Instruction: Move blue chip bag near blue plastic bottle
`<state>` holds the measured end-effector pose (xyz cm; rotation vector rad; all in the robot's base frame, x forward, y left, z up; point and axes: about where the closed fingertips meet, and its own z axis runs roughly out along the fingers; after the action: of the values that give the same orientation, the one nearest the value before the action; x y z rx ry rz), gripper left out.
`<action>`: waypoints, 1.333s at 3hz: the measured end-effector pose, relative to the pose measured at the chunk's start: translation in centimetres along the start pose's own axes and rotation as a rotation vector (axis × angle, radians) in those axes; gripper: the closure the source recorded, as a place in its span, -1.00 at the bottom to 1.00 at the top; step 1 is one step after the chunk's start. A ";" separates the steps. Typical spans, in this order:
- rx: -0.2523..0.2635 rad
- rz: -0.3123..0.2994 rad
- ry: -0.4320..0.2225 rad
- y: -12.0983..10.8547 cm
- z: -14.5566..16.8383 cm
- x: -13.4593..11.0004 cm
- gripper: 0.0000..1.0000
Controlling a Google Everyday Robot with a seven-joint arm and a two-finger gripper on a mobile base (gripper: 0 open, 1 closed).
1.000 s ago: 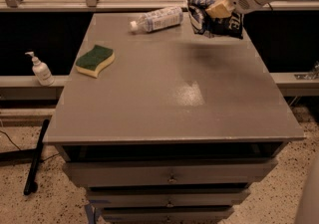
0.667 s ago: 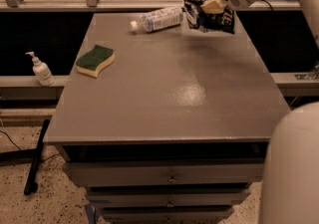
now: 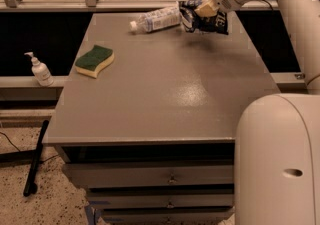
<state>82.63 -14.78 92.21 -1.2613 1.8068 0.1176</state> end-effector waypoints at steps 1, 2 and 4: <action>-0.014 -0.008 0.021 0.0 0.7 0.7 1.00; -0.017 -0.005 0.037 -0.2 1.1 1.2 0.66; -0.022 0.009 0.054 -0.4 1.9 1.7 -0.27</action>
Offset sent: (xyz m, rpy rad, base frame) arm 0.0175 -0.0158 -0.0078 -0.0449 0.0302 -0.0140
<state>83.92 -15.18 90.03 -1.2829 1.8616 0.1091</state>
